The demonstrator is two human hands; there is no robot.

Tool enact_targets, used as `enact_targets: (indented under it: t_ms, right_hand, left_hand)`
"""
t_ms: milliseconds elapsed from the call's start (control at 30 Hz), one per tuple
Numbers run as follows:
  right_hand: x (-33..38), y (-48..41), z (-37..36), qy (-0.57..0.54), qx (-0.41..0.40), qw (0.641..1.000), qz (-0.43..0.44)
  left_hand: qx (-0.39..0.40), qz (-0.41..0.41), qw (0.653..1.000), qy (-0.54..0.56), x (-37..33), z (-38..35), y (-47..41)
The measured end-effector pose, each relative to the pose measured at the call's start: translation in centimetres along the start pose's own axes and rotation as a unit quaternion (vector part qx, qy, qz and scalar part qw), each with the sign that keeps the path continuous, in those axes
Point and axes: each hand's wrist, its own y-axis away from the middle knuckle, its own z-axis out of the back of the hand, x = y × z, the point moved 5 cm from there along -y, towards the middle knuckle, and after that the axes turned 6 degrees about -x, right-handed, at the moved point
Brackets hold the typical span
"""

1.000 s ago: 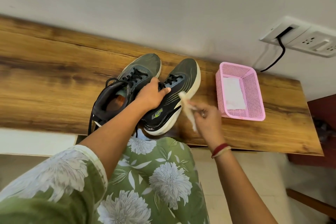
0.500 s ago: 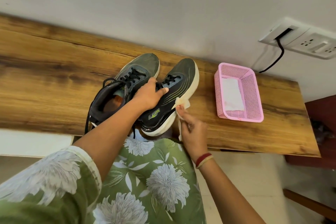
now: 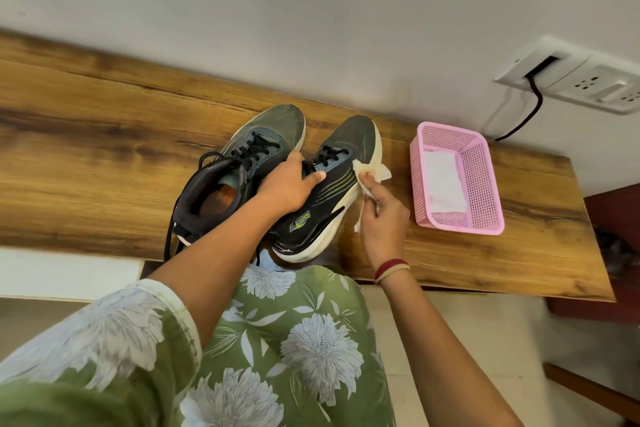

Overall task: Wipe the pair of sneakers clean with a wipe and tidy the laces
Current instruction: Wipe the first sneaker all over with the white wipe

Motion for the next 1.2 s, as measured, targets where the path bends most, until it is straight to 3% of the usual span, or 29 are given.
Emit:
enact_targets:
  t_ms: [267, 367, 400, 467, 533, 567, 700, 767, 867, 1067, 1200]
  right_hand:
    - [1.0, 3.8, 0.4, 0.010, 0.110, 0.993, 0.044]
    - [1.2, 3.3, 1.1, -0.081, 0.196, 0.977, -0.019]
    - [1.2, 2.7, 1.4, -0.138, 0.193, 0.970, -0.059]
    - [0.9, 0.6, 2.6, -0.199, 0.087, 0.971, -0.099]
    - [0.5, -1.2, 3.5, -0.162, -0.028, 0.982, -0.094]
    - [0.5, -1.8, 3.3, -0.129, -0.047, 0.987, -0.086]
    - [1.1, -0.7, 0.4, 0.043, 0.044, 0.998, 0.005]
    - [1.3, 0.5, -0.2, 0.098, 0.027, 0.994, 0.037]
    - [1.3, 1.2, -0.2, 0.109, 0.003, 0.994, 0.004]
    - [2.1, 4.0, 0.1, 0.038, 0.060, 0.997, -0.004]
    - [1.6, 3.6, 0.9, -0.144, 0.178, 0.968, -0.101]
  left_hand:
    - [-0.004, 0.005, 1.000, -0.001, 0.1, -0.2, -0.1]
    - [0.003, 0.008, 1.000, 0.012, 0.2, -0.1, -0.1]
    - [0.004, 0.008, 1.000, 0.013, 0.2, -0.1, -0.1]
    - [0.007, 0.005, 1.000, 0.014, 0.2, -0.1, -0.1]
    - [0.010, 0.004, 1.000, 0.019, 0.3, -0.2, -0.2]
    - [0.011, 0.004, 1.000, 0.021, 0.3, -0.2, -0.2]
    - [0.007, 0.003, 1.000, 0.020, 0.4, -0.2, -0.3]
    - [0.001, -0.003, 1.000, 0.015, 0.2, -0.3, -0.3]
    - [-0.016, -0.009, 1.000, -0.010, 0.0, -0.7, -0.2]
    - [-0.011, -0.011, 1.000, -0.002, 0.0, -0.6, -0.2]
    - [0.004, -0.008, 1.000, 0.023, 0.4, -0.3, -0.3]
